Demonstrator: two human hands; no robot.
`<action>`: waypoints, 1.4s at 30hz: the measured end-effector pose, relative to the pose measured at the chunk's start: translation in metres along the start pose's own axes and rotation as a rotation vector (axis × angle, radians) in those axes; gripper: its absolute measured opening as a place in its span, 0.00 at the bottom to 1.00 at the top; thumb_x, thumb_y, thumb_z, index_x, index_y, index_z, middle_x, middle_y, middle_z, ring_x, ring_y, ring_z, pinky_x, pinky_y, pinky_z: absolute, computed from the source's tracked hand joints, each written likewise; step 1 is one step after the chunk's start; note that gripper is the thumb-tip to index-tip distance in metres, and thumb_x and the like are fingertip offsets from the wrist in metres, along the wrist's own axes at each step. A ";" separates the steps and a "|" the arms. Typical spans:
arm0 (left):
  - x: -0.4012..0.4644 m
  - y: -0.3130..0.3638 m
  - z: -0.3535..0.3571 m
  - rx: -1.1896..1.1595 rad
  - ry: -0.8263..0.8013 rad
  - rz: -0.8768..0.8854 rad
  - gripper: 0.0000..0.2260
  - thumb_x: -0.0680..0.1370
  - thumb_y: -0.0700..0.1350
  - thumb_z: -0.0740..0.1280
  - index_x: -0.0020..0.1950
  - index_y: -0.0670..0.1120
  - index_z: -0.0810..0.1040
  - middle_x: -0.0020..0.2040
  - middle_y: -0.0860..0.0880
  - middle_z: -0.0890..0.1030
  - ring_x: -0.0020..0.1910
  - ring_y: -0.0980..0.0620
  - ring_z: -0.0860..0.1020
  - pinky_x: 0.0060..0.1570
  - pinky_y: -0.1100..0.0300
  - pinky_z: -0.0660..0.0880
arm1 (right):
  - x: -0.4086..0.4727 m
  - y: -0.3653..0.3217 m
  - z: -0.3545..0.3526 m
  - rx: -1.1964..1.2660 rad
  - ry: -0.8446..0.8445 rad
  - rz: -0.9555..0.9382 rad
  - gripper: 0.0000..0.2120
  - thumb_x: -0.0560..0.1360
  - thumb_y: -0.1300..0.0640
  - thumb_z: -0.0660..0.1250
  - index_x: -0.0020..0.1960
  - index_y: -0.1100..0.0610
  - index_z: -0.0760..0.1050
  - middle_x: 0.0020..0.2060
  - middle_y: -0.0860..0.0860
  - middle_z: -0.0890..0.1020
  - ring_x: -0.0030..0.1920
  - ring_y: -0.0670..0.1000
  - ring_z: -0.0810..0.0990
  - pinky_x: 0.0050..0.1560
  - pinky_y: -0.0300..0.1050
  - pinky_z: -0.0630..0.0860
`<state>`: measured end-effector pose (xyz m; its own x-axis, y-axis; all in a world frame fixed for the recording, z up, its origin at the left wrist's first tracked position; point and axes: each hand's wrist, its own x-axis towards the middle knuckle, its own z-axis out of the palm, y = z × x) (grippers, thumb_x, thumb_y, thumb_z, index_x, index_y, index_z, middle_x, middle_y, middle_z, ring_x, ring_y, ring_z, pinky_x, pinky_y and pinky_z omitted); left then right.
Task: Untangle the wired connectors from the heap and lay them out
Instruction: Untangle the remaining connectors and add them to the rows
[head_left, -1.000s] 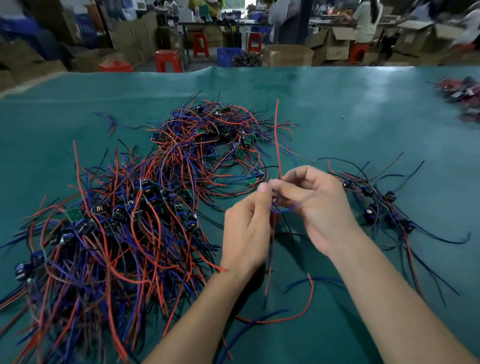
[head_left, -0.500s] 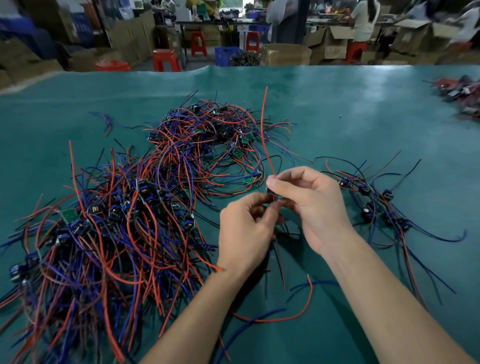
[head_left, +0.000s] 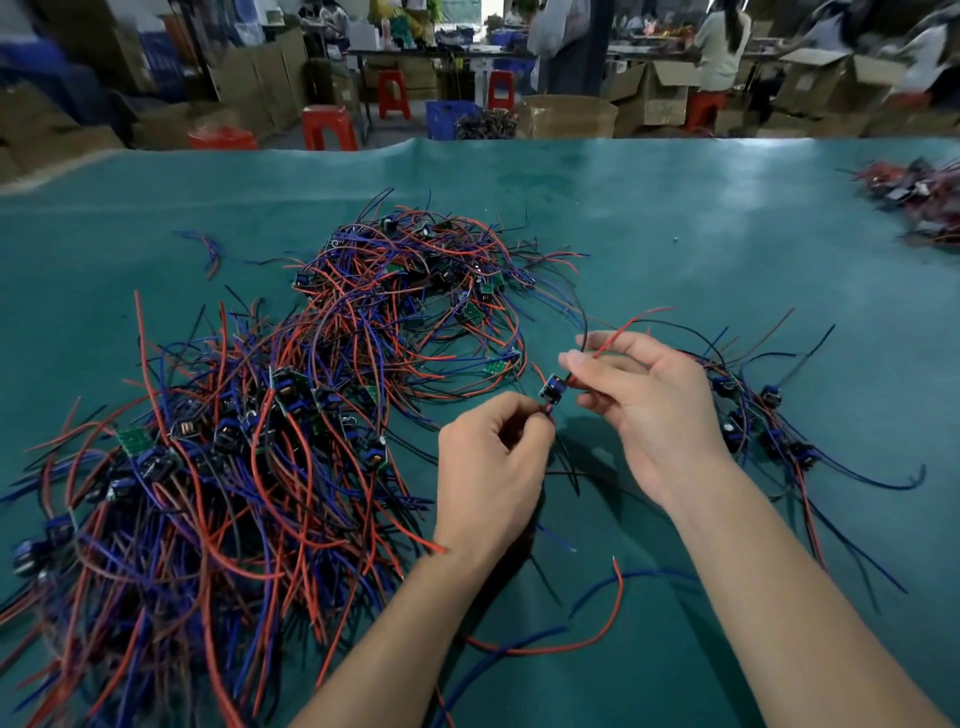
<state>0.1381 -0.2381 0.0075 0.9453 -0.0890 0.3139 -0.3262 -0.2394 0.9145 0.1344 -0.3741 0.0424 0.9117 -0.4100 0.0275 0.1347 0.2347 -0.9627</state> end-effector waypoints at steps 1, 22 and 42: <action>0.000 0.000 0.000 0.005 -0.002 0.004 0.07 0.76 0.45 0.68 0.38 0.47 0.81 0.30 0.50 0.79 0.32 0.52 0.74 0.37 0.58 0.71 | 0.000 0.000 -0.001 -0.016 -0.018 -0.010 0.07 0.72 0.66 0.76 0.47 0.58 0.82 0.41 0.58 0.86 0.41 0.48 0.84 0.36 0.37 0.78; -0.001 -0.001 0.001 0.118 -0.110 0.058 0.09 0.79 0.43 0.69 0.38 0.46 0.76 0.26 0.53 0.69 0.29 0.55 0.67 0.31 0.65 0.62 | 0.026 -0.003 -0.049 -0.593 0.336 -0.446 0.10 0.68 0.41 0.75 0.40 0.47 0.83 0.30 0.50 0.81 0.33 0.58 0.78 0.39 0.60 0.78; 0.005 -0.006 0.001 0.036 -0.034 0.069 0.11 0.81 0.48 0.67 0.41 0.44 0.78 0.25 0.47 0.74 0.28 0.42 0.71 0.32 0.49 0.72 | 0.000 0.010 -0.003 -0.477 -0.166 -0.306 0.05 0.71 0.50 0.74 0.39 0.50 0.82 0.33 0.45 0.84 0.32 0.40 0.78 0.32 0.31 0.70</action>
<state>0.1447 -0.2384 0.0028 0.9201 -0.1393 0.3661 -0.3909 -0.2657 0.8812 0.1344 -0.3743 0.0317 0.9125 -0.2445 0.3280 0.2466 -0.3109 -0.9179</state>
